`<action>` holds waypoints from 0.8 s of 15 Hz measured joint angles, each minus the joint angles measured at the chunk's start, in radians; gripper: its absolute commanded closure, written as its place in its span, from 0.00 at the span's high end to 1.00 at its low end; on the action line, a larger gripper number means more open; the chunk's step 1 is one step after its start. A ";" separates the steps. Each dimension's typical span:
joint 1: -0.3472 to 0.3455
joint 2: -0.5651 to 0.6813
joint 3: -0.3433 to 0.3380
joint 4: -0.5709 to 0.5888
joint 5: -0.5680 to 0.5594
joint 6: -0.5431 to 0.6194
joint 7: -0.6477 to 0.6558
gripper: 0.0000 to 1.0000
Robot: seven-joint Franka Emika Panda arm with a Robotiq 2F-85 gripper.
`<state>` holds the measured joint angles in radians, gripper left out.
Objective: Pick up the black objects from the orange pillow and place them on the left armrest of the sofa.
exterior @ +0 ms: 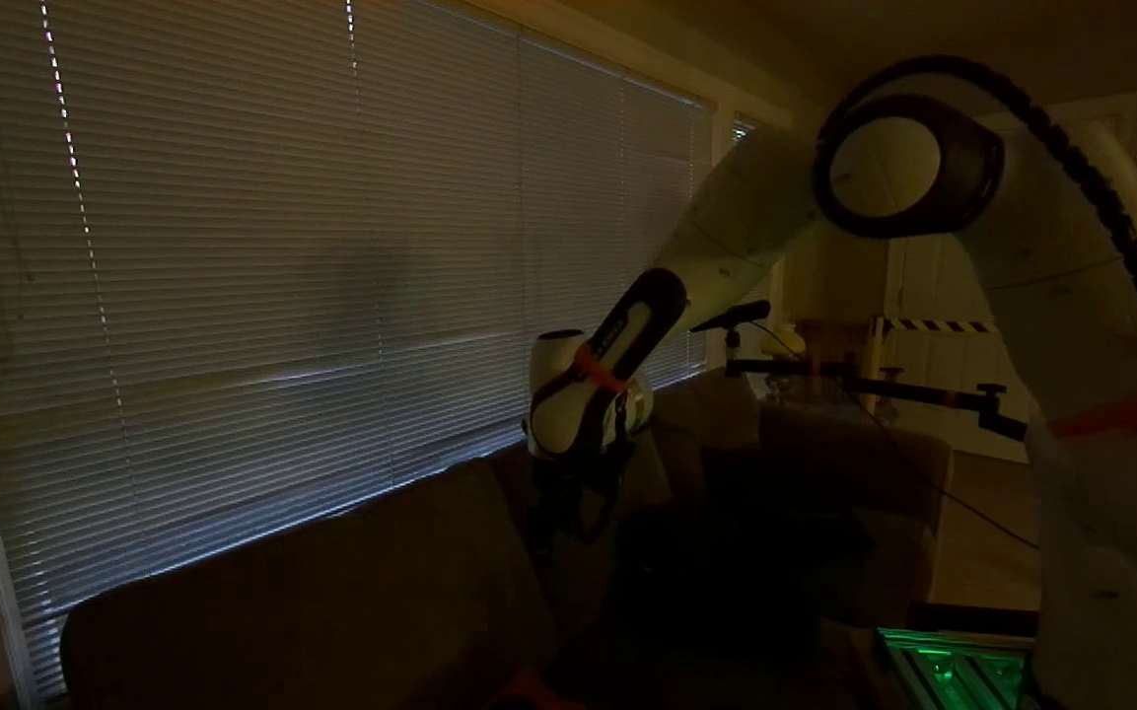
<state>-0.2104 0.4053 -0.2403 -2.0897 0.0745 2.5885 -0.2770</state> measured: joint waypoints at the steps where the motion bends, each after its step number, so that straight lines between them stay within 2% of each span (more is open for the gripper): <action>1: -0.002 0.010 0.000 0.008 0.000 0.014 0.014 1.00; 8: -0.012 0.018 0.010 0.024 -0.004 0.016 0.047 1.00; 12: -0.061 0.124 0.062 0.108 0.020 0.016 0.065 1.00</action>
<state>-0.2713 0.5291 -0.1779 -1.9812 0.0949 2.6045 -0.2115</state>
